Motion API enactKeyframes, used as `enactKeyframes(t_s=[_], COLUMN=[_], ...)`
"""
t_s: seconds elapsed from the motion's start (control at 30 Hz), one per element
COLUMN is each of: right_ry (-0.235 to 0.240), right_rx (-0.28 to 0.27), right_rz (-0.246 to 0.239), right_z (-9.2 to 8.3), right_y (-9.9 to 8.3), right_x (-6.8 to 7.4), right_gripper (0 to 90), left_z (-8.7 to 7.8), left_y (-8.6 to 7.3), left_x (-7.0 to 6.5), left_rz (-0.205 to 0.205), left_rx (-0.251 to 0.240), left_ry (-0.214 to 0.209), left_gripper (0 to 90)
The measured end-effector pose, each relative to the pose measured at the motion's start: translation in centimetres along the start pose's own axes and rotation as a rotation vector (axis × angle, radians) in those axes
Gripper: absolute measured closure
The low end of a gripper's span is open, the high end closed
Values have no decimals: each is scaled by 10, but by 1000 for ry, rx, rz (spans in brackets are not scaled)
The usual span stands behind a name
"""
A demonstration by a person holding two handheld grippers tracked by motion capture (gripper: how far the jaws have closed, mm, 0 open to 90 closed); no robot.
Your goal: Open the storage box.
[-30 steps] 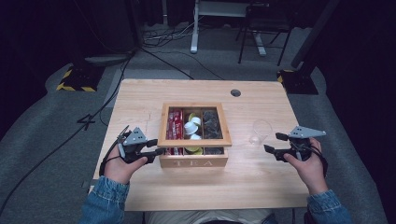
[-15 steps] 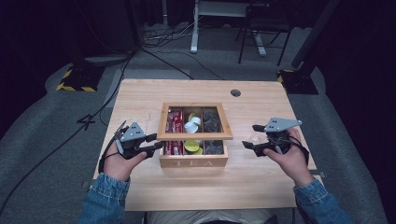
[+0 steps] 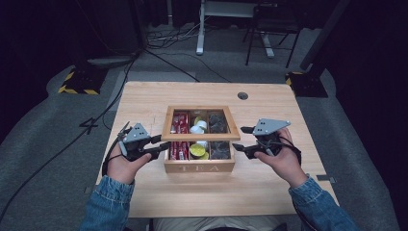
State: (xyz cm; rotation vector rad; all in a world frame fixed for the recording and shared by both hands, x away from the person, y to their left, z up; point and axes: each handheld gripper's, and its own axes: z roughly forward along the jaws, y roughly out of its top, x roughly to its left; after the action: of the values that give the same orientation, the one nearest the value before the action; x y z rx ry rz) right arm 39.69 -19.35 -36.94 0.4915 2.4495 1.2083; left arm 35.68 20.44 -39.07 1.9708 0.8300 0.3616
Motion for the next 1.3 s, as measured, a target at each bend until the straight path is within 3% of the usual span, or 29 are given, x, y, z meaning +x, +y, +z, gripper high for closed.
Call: enactKeyframes(t_s=[0.2,0.3,0.5,0.7,1.3], right_ry=[-12,-30,-56,-63,-37], right_rx=[5,-14,-53,-69,-88], right_rz=[-53,-65,-91,-107,-144], right_z=[6,6,2,-1,1], right_y=[7,9,17,23,52], right_x=[1,-2,-6,-10,-31], right_gripper=[384,460,503,519,591], left_z=[1,1,1,-1,-9], left_y=[2,4,8,9,0], left_x=[0,0,-1,1,6], left_rz=[2,9,28,18,-12], left_rx=[-5,-10,-61,-109,-91], left_ry=[1,10,20,34,97], left_gripper=[614,616,610,567,503])
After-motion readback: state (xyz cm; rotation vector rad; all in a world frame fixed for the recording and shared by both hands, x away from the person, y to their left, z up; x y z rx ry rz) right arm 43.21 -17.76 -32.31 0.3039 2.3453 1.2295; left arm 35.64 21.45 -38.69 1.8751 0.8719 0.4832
